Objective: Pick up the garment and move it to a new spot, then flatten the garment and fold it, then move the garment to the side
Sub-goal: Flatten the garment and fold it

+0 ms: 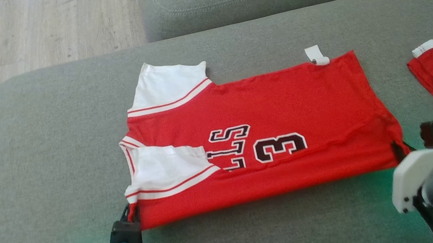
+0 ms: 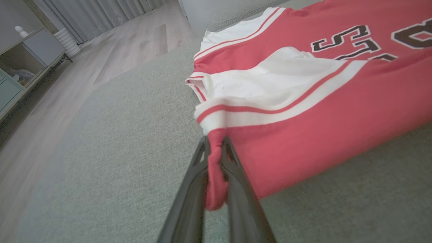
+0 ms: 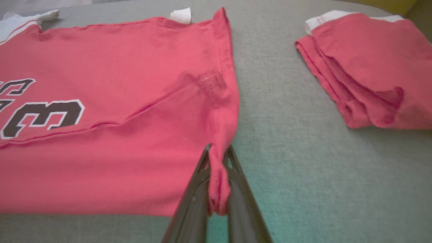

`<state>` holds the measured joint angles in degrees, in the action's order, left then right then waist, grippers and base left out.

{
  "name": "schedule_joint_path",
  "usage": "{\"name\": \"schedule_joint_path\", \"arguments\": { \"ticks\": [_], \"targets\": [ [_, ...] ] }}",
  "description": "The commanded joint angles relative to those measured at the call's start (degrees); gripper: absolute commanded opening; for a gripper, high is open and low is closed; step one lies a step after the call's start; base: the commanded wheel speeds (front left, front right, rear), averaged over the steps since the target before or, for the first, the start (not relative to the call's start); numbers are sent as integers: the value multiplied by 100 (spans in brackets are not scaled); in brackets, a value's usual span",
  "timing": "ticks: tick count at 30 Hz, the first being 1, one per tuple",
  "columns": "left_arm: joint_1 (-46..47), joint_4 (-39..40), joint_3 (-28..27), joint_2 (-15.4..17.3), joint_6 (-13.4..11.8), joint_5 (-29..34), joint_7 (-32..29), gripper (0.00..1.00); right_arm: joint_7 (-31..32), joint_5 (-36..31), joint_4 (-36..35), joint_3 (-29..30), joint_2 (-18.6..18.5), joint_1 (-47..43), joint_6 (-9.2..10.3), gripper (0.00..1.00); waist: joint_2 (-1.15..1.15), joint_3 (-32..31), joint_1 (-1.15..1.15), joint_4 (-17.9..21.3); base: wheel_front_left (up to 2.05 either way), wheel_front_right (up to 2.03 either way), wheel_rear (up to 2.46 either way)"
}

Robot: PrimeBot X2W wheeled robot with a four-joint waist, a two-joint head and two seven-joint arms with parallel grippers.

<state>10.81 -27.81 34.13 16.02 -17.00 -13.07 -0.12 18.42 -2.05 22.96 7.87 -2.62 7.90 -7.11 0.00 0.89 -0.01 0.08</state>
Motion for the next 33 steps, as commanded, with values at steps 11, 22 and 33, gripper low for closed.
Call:
{"name": "schedule_joint_path", "arguments": {
  "ticks": [11,22,33],
  "targets": [
    [60,742,-121,302,-217,-12,-379,37,-9,270,-906,40,-28,-239,-37,100,0,62,1,-54,0,0,0],
    [417,1351,-516,138,-568,-47,842,100,-1769,685,-1232,-167,-26,-27,-37,100,0,142,1,-30,0,0,0],
    [934,1296,-713,6,-155,-255,1460,100,-3127,1236,-909,-727,-26,293,-37,100,0,562,1,168,0,0,0]
  ]
}}
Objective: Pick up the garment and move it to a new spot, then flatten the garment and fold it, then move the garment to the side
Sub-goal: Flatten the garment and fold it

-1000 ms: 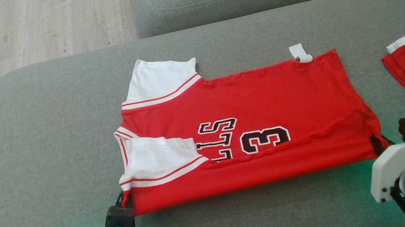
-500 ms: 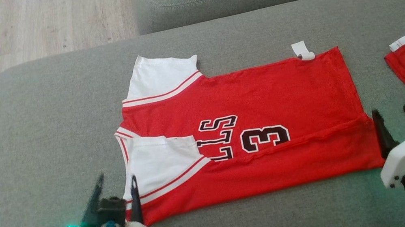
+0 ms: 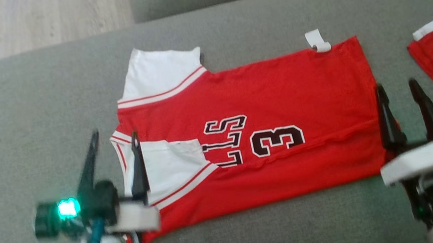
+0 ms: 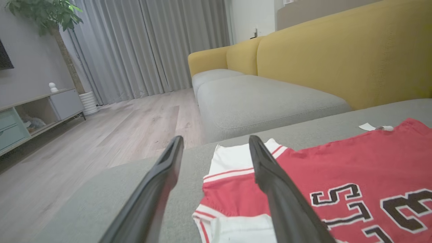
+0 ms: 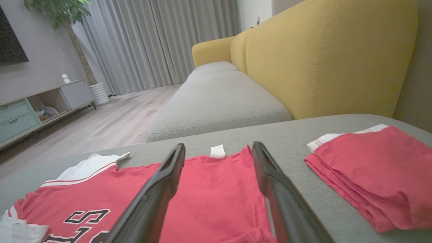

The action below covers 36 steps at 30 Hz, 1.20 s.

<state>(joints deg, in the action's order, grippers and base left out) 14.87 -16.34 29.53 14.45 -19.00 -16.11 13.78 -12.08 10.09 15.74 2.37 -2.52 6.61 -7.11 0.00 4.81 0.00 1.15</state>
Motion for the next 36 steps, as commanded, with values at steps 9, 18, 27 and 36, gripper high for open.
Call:
{"name": "schedule_joint_path", "arguments": {
  "ticks": [9,18,27,36],
  "targets": [
    [2841,-734,-131,646,1415,-62,-1091,100,-199,188,-347,-328,-36,1225,-37,100,0,1341,0,447,0,0,0],
    [4883,-2473,92,938,2530,-325,-2468,100,-254,377,-570,-594,-36,1583,-37,100,0,2074,0,903,0,0,0],
    [5641,-3490,943,1104,2646,-870,-3576,100,-286,600,-682,-770,-36,1647,-37,100,0,2378,0,1144,0,0,0],
    [5871,-3620,1581,1460,2648,-1648,-3868,100,-291,730,-895,-945,-36,1525,-37,100,0,2442,0,1276,0,0,0]
  ]
}}
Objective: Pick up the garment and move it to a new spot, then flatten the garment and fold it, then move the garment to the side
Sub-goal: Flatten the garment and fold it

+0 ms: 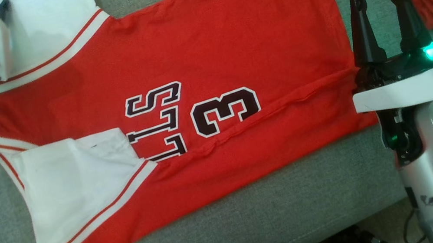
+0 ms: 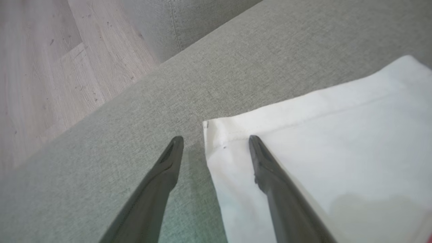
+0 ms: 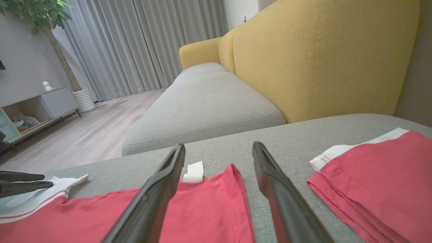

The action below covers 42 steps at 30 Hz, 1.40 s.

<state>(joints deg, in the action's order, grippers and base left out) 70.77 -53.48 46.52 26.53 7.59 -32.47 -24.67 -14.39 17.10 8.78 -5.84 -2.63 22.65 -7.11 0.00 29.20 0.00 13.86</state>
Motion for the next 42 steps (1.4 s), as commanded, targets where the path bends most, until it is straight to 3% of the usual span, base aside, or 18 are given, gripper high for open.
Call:
{"name": "schedule_joint_path", "arguments": {
  "ticks": [1,9,10,12,16,22,23,31,36,42],
  "targets": [
    [285,60,-83,260,-11,-80,-66,100,-60,36,-219,-135,-25,-86,-37,100,0,13,0,15,0,0,0],
    [297,-78,146,246,-11,-697,-621,100,-60,60,-303,-132,-25,-102,-37,100,0,55,0,28,0,0,0],
    [273,-41,170,226,-10,-840,-768,87,-61,54,-313,-127,-25,-103,-37,100,0,58,0,21,0,0,0],
    [270,198,290,278,-10,-1094,-877,0,-61,14,-291,-116,-25,-104,-37,100,0,70,0,-16,0,0,0],
    [278,414,478,360,-10,-1157,-532,0,-60,-138,-155,-91,-25,-101,-37,100,0,-31,0,-124,0,0,0],
    [264,433,594,185,-10,-909,819,0,179,-511,16,82,-25,-51,-37,100,0,-441,0,-489,0,0,0],
    [264,433,594,185,-10,-909,819,0,179,-511,16,82,-25,-51,-37,100,0,-441,0,-489,0,0,0],
    [6,639,690,-3,-10,-739,2376,0,1509,-1050,423,282,-170,254,-37,100,0,-972,0,-1086,0,0,0],
    [-439,1080,867,100,-10,-716,2737,0,2083,-980,845,535,-413,636,-37,100,0,-1157,0,-1406,0,0,0],
    [-899,1912,1108,178,-66,-708,2688,0,2622,-962,1709,711,-836,1259,-37,100,0,-1159,0,-1686,0,0,0]
  ]
}}
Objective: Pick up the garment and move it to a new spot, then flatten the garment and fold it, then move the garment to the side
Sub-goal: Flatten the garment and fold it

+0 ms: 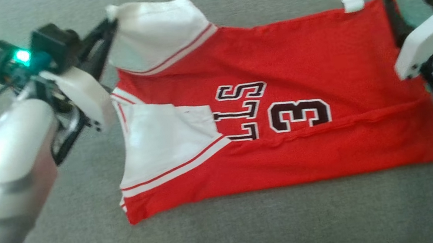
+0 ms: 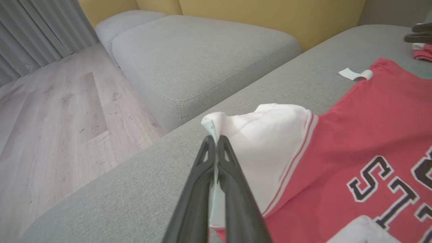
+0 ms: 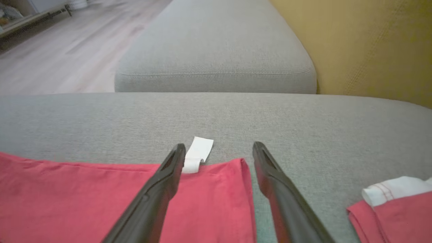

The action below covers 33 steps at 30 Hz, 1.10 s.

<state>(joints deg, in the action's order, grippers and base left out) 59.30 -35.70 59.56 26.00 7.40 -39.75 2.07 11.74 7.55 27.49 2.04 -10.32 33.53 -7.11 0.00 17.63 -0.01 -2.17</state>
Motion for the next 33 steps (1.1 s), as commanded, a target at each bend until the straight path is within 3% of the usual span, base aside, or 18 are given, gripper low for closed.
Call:
{"name": "schedule_joint_path", "arguments": {
  "ticks": [1,13,19,20,21,22,33],
  "targets": [
    [202,278,-172,236,-84,31,-3,0,63,-29,2,-67,-140,282,-37,100,0,18,1,-124,0,0,0],
    [-3,1521,-22,387,-370,71,-318,0,311,-409,1936,-244,-707,1285,-37,100,0,234,1,-417,0,0,0],
    [8,1776,-40,505,-452,46,-421,0,107,-541,2585,-322,-701,1613,-37,100,0,335,1,-417,0,0,0],
    [14,1798,-46,526,-465,42,-436,0,83,-531,2682,-334,-697,1664,-37,67,0,354,1,-413,0,0,0],
    [22,1813,-51,545,-476,43,-445,0,69,-544,2778,-379,-695,1704,-37,23,0,366,1,-411,0,0,0],
    [29,1826,-54,560,-486,44,-451,0,47,-542,2861,-423,-688,1743,-37,0,0,377,1,-409,0,0,0],
    [76,1543,-180,660,-695,7,-412,0,-674,-36,3153,-1043,-550,1986,-37,0,0,210,1,-199,0,0,0]
  ]
}}
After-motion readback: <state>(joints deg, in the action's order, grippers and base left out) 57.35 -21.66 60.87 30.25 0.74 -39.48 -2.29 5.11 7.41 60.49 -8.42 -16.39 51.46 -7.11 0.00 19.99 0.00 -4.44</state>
